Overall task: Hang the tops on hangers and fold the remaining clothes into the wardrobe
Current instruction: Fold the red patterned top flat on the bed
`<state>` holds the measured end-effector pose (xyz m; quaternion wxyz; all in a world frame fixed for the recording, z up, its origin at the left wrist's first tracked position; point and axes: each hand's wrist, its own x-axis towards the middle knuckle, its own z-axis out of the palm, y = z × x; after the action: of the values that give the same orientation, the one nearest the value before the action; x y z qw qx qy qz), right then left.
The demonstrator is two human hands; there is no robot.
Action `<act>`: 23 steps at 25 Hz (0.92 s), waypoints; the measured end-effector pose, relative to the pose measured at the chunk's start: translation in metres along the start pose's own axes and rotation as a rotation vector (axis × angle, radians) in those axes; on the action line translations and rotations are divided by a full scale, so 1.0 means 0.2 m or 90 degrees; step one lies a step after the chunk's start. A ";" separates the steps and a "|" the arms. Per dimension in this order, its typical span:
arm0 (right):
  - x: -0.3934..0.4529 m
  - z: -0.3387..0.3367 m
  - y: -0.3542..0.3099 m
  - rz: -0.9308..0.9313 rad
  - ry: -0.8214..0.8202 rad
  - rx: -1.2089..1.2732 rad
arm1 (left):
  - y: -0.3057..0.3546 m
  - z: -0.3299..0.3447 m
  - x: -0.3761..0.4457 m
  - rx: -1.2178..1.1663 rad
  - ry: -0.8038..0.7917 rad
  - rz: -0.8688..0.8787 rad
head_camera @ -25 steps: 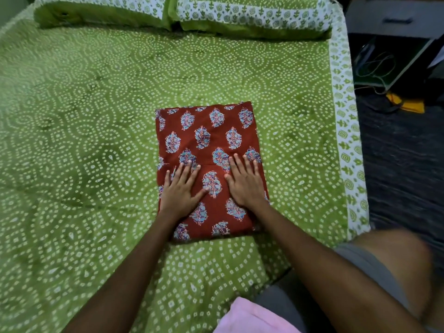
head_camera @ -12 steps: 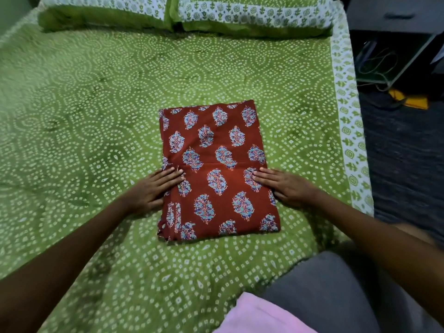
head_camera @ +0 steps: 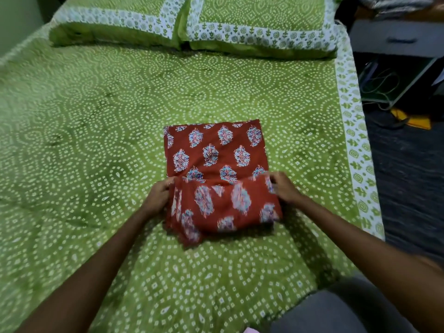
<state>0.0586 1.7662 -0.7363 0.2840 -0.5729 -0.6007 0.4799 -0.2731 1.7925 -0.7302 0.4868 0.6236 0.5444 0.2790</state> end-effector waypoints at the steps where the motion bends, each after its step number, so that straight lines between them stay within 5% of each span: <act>1: 0.08 -0.02 -0.06 0.071 0.042 0.187 | 0.04 0.01 0.06 -0.075 0.069 -0.090; 3: 0.24 -0.05 -0.13 0.218 0.168 0.371 | 0.13 0.01 0.17 -0.086 0.175 -0.214; 7: 0.37 0.03 -0.10 0.359 0.366 0.244 | 0.14 0.02 0.31 -0.006 0.242 -0.295; 15: 0.29 0.10 -0.07 0.254 0.352 0.060 | 0.15 0.03 0.30 -0.026 0.275 -0.301; 20: 0.27 0.09 -0.07 0.267 0.343 0.130 | 0.16 0.06 0.21 -0.252 0.258 -0.225; 23: 0.27 0.08 -0.10 0.259 0.336 0.210 | 0.16 0.07 0.19 -0.137 0.227 -0.194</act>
<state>0.0254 1.8165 -0.7354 0.4162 -0.7314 -0.2951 0.4525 -0.2382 1.8265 -0.7135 0.4831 0.4199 0.6765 0.3642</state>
